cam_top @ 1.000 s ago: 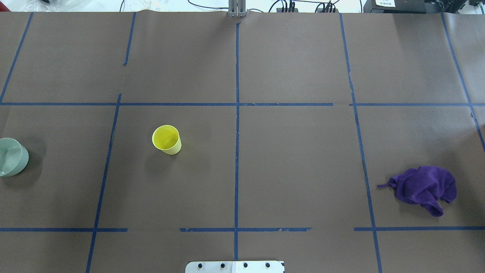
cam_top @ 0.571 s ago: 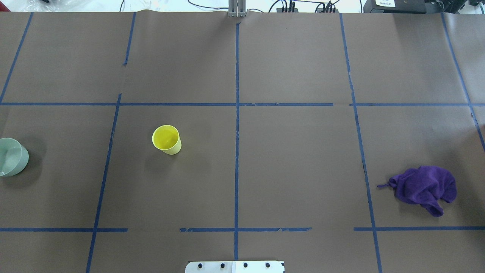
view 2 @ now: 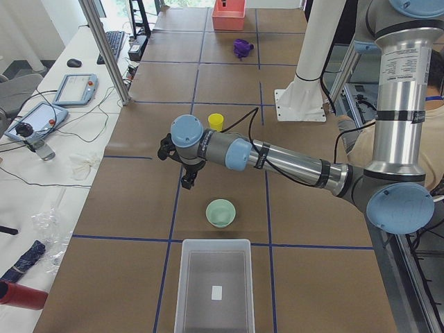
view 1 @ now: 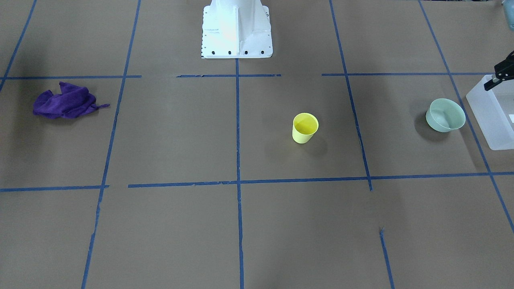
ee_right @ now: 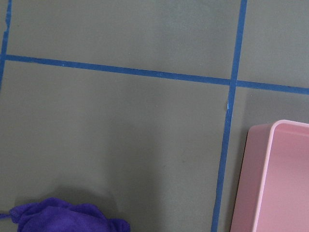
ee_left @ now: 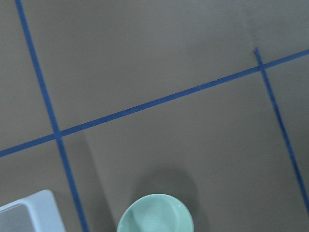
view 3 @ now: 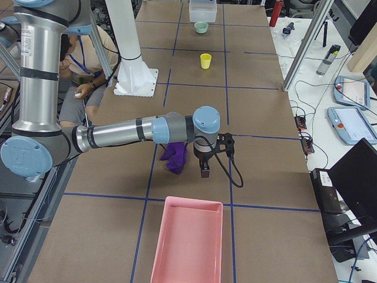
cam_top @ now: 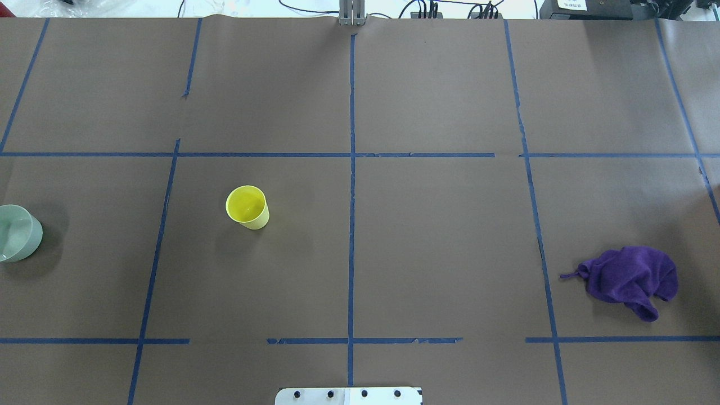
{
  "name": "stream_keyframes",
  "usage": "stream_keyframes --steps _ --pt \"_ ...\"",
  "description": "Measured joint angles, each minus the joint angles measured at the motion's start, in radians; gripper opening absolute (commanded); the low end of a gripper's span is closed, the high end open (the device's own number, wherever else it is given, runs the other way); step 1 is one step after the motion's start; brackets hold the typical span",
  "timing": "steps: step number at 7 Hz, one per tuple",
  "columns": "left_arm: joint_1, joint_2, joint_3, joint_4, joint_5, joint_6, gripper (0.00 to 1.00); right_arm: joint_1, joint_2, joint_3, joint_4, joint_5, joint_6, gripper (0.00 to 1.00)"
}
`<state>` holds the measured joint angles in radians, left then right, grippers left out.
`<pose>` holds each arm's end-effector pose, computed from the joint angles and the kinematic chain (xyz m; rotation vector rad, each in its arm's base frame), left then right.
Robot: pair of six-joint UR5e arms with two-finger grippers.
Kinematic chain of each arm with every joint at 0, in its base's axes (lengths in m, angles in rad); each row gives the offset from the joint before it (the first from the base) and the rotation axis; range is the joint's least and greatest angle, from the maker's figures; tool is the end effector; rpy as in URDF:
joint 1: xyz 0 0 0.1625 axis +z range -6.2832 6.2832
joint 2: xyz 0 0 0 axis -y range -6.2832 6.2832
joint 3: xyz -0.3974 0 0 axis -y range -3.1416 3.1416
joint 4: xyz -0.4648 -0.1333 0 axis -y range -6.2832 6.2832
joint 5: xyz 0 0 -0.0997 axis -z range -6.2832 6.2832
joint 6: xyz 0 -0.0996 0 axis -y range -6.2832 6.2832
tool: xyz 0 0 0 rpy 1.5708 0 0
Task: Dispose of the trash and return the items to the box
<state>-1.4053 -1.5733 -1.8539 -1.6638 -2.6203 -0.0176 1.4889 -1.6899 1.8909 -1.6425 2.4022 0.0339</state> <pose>0.0456 -0.5580 0.4382 0.2477 1.0670 0.3314 0.0173 -0.5189 0.5180 0.0735 -0.8361 -0.0989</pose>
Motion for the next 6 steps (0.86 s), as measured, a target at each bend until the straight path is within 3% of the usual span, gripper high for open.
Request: stream_keyframes --steps 2,4,6 --pt "0.24 -0.159 0.015 -0.221 0.097 -0.358 1.0 -0.001 0.006 -0.001 0.001 0.0 0.001 1.0" --pt "0.405 -0.311 0.034 -0.296 0.263 -0.594 1.0 -0.002 0.041 -0.029 0.0 -0.002 0.0 1.0" --pt "0.52 -0.349 0.094 -0.433 0.347 -0.784 1.0 -0.003 0.062 -0.045 0.001 -0.004 0.0 1.0"
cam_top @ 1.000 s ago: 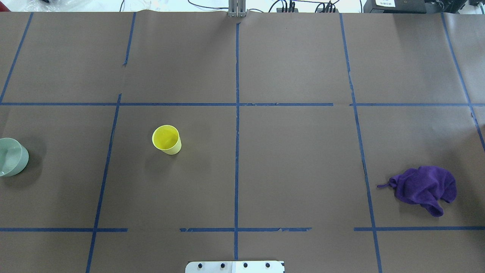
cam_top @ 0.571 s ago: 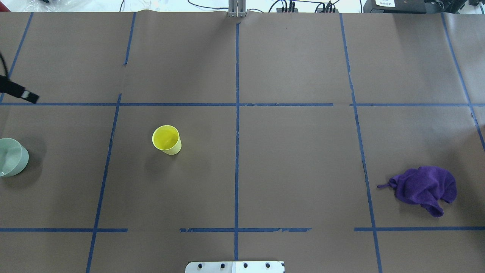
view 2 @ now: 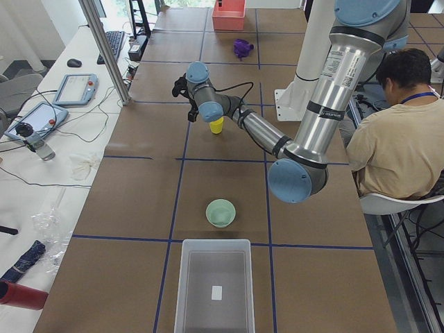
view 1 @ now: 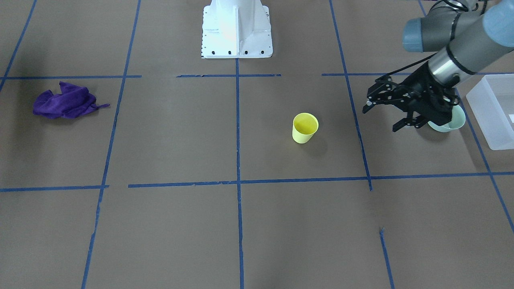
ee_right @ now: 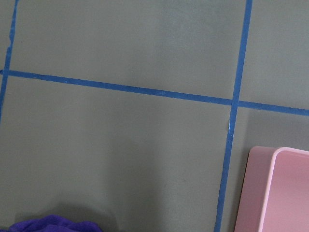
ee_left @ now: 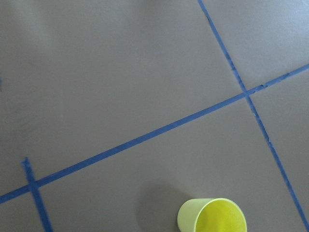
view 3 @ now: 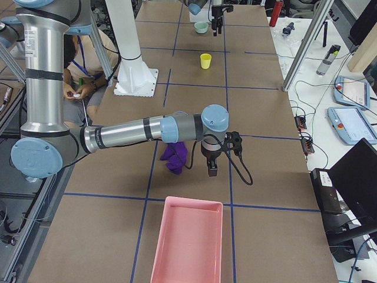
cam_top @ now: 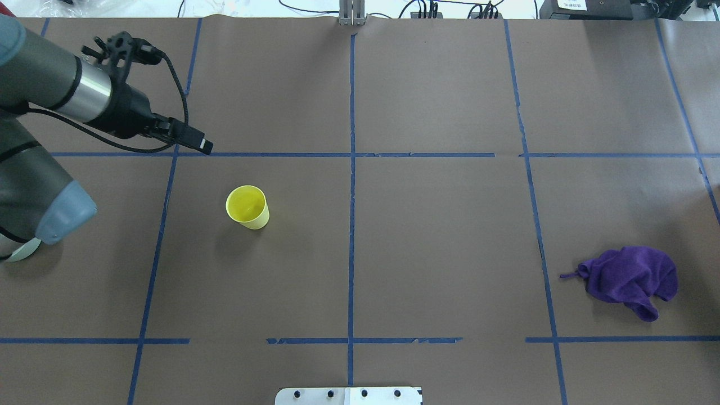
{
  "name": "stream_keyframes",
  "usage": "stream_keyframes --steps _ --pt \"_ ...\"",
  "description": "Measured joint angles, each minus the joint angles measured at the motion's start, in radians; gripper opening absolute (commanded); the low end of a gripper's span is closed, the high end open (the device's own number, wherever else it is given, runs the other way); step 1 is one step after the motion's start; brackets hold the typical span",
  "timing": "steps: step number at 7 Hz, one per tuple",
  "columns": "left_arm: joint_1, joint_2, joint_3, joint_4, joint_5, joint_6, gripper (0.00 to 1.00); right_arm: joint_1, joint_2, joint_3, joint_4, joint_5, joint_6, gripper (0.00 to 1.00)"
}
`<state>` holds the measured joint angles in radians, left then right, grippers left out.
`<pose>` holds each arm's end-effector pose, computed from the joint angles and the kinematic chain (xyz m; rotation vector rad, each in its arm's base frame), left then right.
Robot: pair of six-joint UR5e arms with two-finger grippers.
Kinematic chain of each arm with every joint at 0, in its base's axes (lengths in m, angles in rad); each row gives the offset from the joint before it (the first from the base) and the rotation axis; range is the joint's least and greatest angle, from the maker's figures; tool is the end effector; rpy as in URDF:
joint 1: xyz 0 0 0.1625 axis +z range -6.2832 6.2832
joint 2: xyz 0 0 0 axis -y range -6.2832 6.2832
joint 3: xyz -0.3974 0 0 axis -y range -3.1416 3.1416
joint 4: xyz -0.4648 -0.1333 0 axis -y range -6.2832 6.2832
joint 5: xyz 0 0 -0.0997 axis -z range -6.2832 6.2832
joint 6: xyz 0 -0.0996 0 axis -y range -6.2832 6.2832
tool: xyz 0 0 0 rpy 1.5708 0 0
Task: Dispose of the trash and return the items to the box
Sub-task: 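Reach the left gripper down to the yellow cup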
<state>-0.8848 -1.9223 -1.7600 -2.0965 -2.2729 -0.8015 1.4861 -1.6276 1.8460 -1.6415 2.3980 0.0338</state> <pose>0.3584 -0.5467 0.2458 0.3213 1.1533 0.2724 0.0141 -0.5429 0.5106 0.0901 -0.8328 -0.1090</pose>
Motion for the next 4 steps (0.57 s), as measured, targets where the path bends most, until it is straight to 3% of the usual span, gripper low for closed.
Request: stream_keyframes --steps 4 --pt "0.155 0.002 0.092 -0.039 0.039 -0.046 0.97 -0.001 0.007 -0.002 0.0 0.0 -0.002 1.0"
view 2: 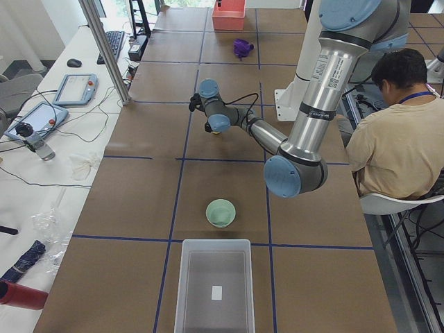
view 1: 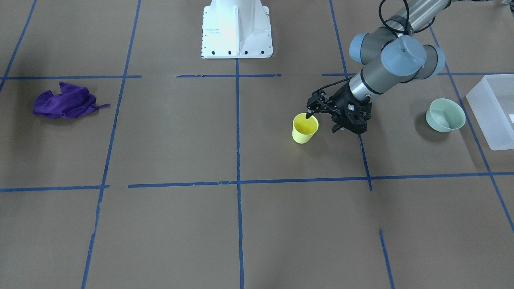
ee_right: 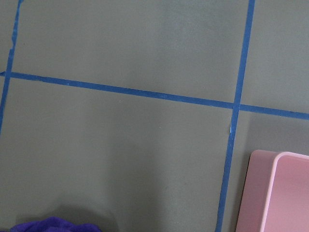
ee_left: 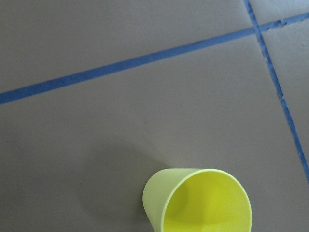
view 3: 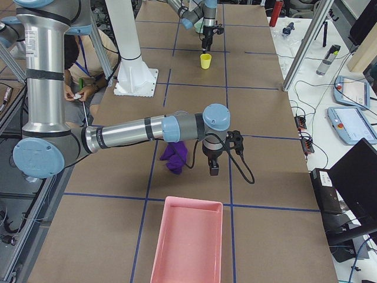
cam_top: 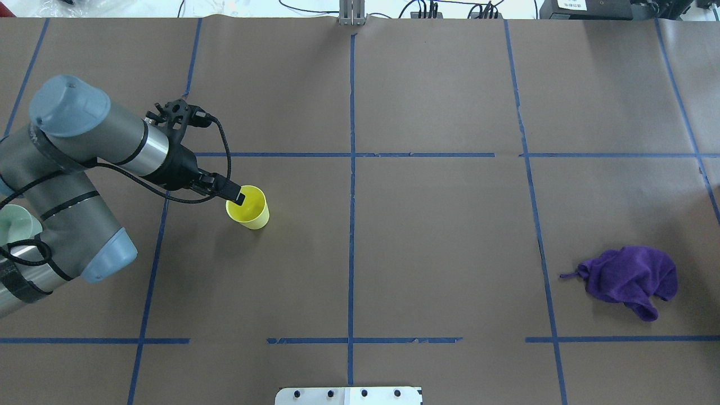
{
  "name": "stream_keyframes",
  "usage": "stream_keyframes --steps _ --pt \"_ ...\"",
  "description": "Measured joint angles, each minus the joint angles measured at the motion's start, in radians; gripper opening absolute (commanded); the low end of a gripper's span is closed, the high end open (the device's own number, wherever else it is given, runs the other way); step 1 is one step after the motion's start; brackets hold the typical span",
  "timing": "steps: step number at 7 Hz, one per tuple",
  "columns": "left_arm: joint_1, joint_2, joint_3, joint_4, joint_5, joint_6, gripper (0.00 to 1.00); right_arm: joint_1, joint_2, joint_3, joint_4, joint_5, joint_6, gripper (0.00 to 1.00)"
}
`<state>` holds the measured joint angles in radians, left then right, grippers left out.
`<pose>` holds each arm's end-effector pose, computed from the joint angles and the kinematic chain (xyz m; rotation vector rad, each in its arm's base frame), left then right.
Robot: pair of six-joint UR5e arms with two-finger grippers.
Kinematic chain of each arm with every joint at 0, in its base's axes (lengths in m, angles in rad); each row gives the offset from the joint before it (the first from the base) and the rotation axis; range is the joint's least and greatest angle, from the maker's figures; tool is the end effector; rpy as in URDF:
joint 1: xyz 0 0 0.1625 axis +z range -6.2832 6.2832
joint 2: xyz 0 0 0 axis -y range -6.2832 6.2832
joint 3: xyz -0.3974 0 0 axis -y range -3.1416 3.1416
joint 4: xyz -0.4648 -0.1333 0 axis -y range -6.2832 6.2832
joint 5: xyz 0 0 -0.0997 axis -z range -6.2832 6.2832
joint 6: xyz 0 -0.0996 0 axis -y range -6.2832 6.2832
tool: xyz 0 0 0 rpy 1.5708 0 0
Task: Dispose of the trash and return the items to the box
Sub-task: 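Reach the left gripper down to the yellow cup, then close the left gripper on the yellow cup's rim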
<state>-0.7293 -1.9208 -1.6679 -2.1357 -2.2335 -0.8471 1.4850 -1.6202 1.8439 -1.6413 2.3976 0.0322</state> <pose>0.4552 -0.5034 0.2919 0.1948 1.1289 0.3299 0.0133 -0.5456 0.5078 0.0955 -0.8326 -0.1138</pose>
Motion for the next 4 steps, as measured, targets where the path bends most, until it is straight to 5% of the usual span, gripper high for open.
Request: stream_keyframes --steps 4 --pt "0.009 -0.004 0.014 -0.002 0.007 0.041 0.96 0.0 -0.013 0.0 0.0 0.0 -0.002 1.0"
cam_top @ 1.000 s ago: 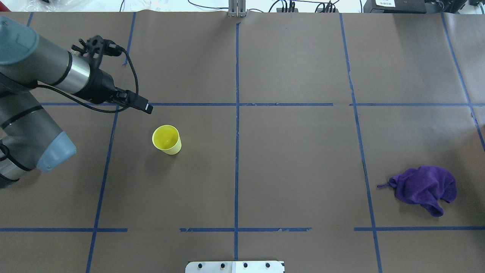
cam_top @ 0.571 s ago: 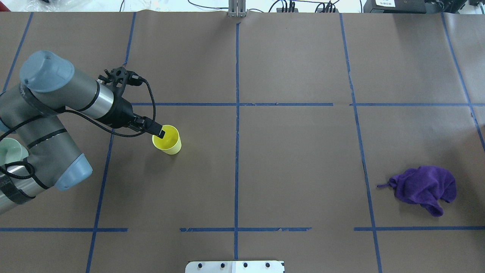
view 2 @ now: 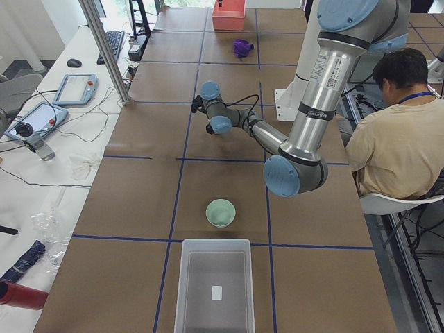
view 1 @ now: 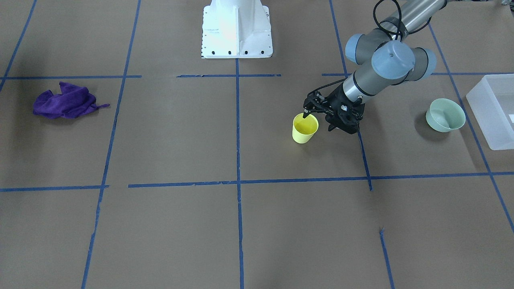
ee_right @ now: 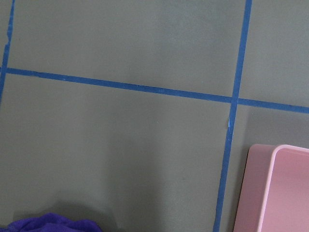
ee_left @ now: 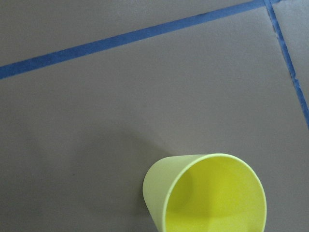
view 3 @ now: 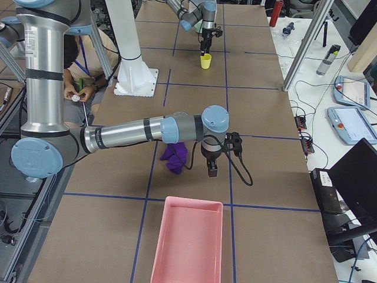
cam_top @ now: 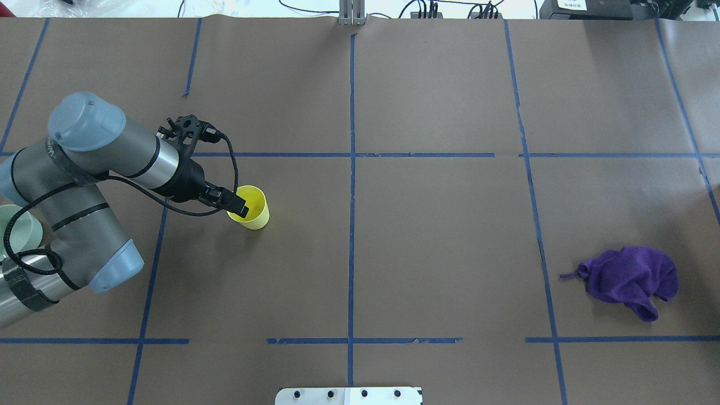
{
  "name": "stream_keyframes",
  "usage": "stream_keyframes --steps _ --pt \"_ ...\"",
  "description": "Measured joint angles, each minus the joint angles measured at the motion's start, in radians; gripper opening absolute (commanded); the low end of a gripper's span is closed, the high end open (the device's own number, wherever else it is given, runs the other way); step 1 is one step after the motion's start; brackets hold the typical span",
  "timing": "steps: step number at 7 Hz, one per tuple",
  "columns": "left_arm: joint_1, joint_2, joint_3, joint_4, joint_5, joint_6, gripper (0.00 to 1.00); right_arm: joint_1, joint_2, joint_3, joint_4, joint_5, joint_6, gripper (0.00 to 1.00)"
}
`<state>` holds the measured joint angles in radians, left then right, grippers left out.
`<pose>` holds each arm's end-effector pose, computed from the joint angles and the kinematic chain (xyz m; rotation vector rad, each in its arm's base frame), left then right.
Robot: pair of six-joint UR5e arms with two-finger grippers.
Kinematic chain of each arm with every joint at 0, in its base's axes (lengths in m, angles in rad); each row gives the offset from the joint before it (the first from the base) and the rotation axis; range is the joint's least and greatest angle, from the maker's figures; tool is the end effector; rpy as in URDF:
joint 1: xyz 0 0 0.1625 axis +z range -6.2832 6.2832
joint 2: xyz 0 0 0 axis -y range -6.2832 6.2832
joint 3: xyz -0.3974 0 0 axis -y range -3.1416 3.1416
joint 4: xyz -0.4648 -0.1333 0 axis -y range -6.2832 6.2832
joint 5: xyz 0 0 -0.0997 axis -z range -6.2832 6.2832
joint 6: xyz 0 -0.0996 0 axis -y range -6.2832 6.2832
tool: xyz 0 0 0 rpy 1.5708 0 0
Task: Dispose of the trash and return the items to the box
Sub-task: 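Close the left gripper on the yellow cup's rim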
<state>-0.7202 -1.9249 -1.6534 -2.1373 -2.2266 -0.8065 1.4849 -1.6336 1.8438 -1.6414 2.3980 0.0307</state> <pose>0.4626 -0.5025 0.2970 0.2116 1.1182 0.3678 0.0136 -0.5409 0.5150 0.0832 -0.8324 -0.1097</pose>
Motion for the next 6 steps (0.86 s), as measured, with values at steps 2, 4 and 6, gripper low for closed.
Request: stream_keyframes --steps 2,4,6 --pt "-0.002 -0.007 0.014 -0.001 0.025 0.045 0.96 0.0 -0.005 -0.001 0.0 0.0 0.0 1.0" --pt "-0.002 -0.032 0.052 -0.001 0.054 0.071 0.83 0.0 -0.015 -0.001 0.0 0.001 -0.002 1.0" --pt "0.002 -0.043 0.08 -0.002 0.057 0.072 0.03 0.0 -0.025 0.001 0.0 0.004 -0.002 1.0"
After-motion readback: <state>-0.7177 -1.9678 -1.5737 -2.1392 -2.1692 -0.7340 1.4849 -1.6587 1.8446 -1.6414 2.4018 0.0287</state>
